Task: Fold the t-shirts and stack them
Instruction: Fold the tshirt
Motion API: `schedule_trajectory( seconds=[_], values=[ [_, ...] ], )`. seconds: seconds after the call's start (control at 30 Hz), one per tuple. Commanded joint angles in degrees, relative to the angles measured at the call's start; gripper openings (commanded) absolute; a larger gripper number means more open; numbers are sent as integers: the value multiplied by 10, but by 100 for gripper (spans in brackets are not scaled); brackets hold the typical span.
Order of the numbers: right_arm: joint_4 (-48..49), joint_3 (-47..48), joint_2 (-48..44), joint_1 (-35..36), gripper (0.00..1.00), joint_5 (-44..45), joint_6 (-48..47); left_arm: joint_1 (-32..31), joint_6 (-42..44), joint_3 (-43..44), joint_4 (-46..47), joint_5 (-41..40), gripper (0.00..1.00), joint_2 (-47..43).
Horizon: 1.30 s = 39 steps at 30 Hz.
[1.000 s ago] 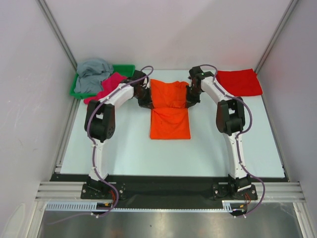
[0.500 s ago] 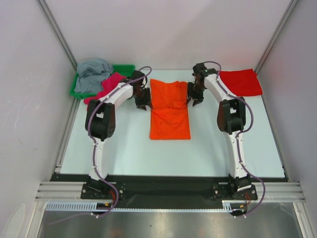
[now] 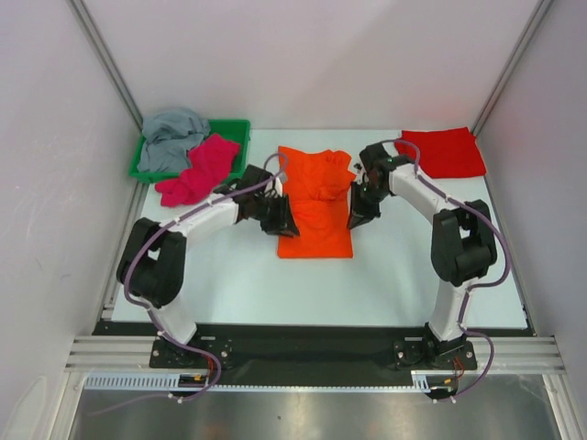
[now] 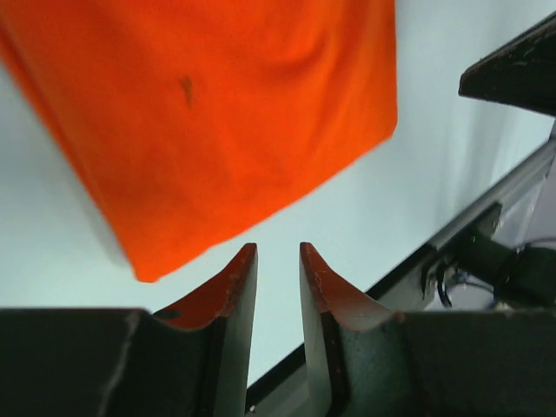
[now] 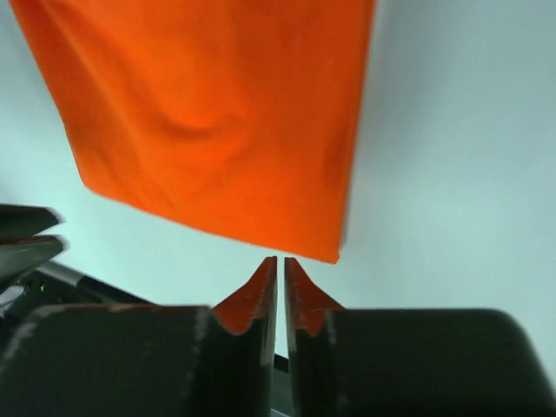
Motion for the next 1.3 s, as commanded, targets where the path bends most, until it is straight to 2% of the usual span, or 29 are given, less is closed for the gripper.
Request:
schedule_trajectory(
  seconds=[0.0, 0.17, 0.3, 0.67, 0.77, 0.8, 0.9, 0.93, 1.0, 1.03, 1.13, 1.27],
  values=[
    [87, -71, -31, 4, 10, -65, 42, -14, -53, -62, 107, 72, 31, 1],
    [169, -143, -20, 5, 2, -111, 78, -9, -42, -70, 116, 53, 23, 34],
    [160, -150, 4, 7, 1, -81, 69, 7, -56, -91, 118, 49, 18, 52],
    [150, -227, -52, 6, 2, -46, 42, 9, -40, -220, 142, 33, 20, -11],
    [141, -235, -81, 6, 3, -43, 39, 9, -34, -224, 130, 28, 24, -52],
    [139, -237, -88, 7, 4, -44, 37, 9, -32, -223, 118, 24, 28, -62],
    [136, -255, -121, 5, 11, -51, 39, 9, -28, -224, 92, 13, 39, -103],
    [136, -266, -126, 5, 19, -54, 39, 9, -29, -227, 86, 9, 43, -112],
    [143, -278, -138, 3, 28, -66, 40, 11, -32, -229, 75, 3, 51, -128],
    [146, -283, -141, 2, 39, -67, 40, 12, -37, -230, 73, 2, 53, -130],
    [171, -310, -145, -12, 55, -86, 50, 16, -56, -238, 81, -2, 70, -126],
    [198, -324, -129, -28, 56, -109, 57, 35, -78, -257, 127, 23, 72, -100]
  ],
)
